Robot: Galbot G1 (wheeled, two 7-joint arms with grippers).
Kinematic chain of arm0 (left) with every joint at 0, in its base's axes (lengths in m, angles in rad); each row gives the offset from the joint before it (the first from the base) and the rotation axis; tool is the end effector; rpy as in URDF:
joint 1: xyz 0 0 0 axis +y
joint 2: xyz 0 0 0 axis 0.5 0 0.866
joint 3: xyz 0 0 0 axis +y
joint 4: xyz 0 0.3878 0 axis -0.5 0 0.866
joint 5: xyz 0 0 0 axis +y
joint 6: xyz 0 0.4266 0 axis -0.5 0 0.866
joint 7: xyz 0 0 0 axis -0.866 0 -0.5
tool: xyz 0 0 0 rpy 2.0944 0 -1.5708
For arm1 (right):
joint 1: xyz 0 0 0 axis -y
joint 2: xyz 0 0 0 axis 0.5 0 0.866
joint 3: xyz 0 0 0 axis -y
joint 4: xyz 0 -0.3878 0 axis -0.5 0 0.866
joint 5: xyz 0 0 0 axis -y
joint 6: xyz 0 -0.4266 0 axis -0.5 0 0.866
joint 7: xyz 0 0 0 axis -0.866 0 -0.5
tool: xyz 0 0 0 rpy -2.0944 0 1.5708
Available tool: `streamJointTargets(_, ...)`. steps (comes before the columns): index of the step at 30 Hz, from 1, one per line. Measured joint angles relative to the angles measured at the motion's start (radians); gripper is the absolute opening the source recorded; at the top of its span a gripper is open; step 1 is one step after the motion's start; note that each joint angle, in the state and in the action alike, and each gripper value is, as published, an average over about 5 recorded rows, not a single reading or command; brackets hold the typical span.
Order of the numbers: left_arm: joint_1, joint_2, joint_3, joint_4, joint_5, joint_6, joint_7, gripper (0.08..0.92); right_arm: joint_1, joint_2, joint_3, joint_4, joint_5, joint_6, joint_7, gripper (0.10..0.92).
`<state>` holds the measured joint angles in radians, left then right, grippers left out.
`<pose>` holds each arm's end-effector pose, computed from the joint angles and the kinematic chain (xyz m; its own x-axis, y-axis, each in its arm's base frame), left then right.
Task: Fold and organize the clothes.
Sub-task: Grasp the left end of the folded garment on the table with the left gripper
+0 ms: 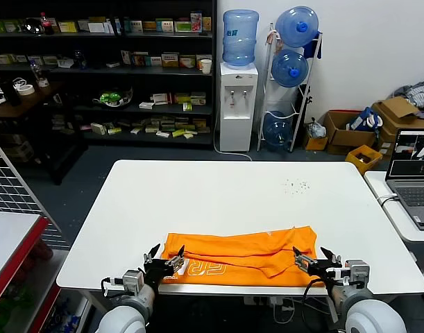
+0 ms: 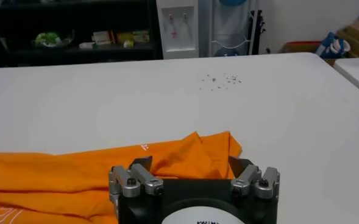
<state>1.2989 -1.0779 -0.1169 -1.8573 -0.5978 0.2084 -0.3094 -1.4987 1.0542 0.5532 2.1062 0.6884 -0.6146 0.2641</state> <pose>0.2863 -0.0161 -0.3958 -0.8897 0.2034 0.4088 0.1584 0.9772 -0.1416 0.2678 -0.0935 -0.2883 -0.8193 -0.0525 0.5710 -0.0189 0.9977 0.0647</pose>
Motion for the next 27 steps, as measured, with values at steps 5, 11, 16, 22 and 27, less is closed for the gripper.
streamJointTargets(5, -0.007, -0.010, -0.003, 0.048, 0.007, -0.017, 0.010, 0.815, -0.014, 0.006, 0.010, 0.006, -0.001, 0.000, -0.001, 0.823)
streamJointTargets(11, -0.018, -0.024, -0.003, 0.096, 0.016, -0.033, 0.011, 0.680, -0.025, 0.013, 0.016, 0.012, -0.004, 0.001, -0.003, 0.823)
streamJointTargets(16, -0.019, -0.030, -0.002, 0.114, 0.019, -0.044, 0.011, 0.542, -0.031, 0.014, 0.020, 0.013, -0.008, 0.004, -0.004, 0.823)
streamJointTargets(22, -0.016, -0.041, 0.000, 0.124, 0.024, -0.058, 0.012, 0.368, -0.033, 0.017, 0.021, 0.012, -0.009, 0.007, -0.005, 0.823)
streamJointTargets(27, -0.016, -0.050, 0.002, 0.128, 0.029, -0.073, 0.019, 0.221, -0.036, 0.021, 0.021, 0.009, -0.014, 0.012, -0.007, 0.823)
